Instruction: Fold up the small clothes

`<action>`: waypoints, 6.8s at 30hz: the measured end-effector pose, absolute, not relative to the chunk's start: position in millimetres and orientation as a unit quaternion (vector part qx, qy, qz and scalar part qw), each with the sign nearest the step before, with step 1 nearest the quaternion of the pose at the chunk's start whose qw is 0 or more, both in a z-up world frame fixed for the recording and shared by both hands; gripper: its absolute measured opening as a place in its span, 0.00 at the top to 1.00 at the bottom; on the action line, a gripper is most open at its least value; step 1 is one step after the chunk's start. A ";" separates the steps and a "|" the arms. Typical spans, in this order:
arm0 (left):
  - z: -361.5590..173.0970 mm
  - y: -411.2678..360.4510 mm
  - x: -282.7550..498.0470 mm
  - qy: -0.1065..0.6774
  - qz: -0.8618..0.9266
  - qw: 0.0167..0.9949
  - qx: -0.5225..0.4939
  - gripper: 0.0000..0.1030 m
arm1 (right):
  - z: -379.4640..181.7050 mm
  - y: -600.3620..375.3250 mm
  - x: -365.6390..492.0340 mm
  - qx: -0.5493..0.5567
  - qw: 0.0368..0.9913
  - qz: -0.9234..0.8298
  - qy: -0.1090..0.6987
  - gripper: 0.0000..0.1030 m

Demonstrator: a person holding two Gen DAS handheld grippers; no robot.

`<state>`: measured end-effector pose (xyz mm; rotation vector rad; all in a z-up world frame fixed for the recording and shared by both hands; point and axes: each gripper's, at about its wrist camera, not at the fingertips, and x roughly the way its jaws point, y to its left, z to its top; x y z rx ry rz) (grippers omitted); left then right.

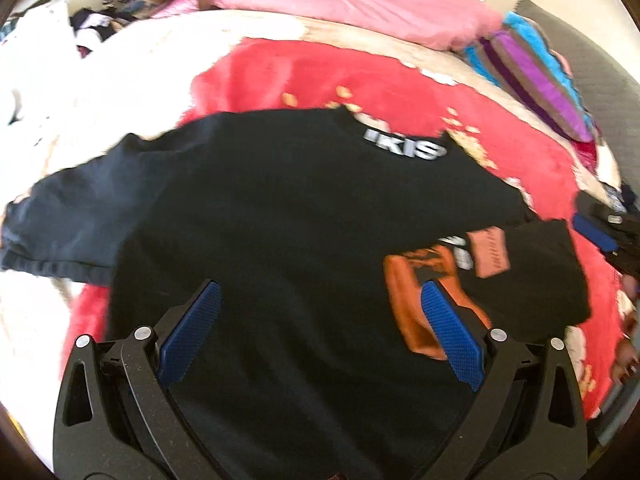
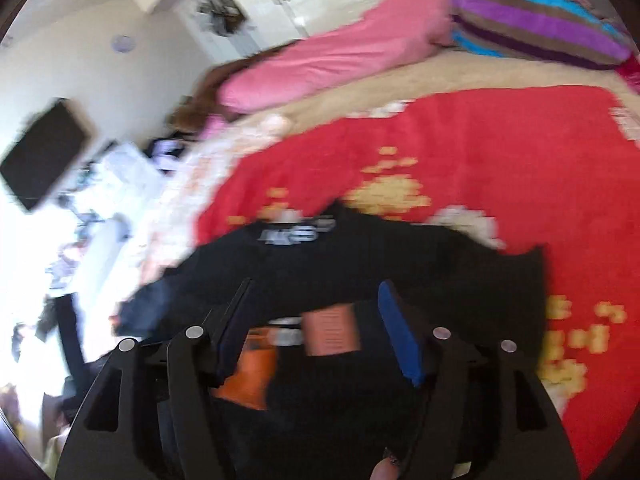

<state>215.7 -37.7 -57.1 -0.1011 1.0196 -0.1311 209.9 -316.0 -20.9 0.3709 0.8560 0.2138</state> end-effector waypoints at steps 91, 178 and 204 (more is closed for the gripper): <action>-38.3 -14.0 245.7 0.446 -0.079 0.892 0.009 0.49 | -65.2 -274.5 215.5 0.052 0.887 0.088 0.451 0.30; -75.7 299.3 186.5 0.409 0.240 0.803 -0.362 0.09 | -0.8 -86.5 201.7 -0.024 0.913 0.147 0.380 0.04; 3.5 243.6 213.2 0.276 0.113 0.911 -0.285 0.93 | -28.7 -205.3 174.3 0.003 0.909 0.068 0.411 0.04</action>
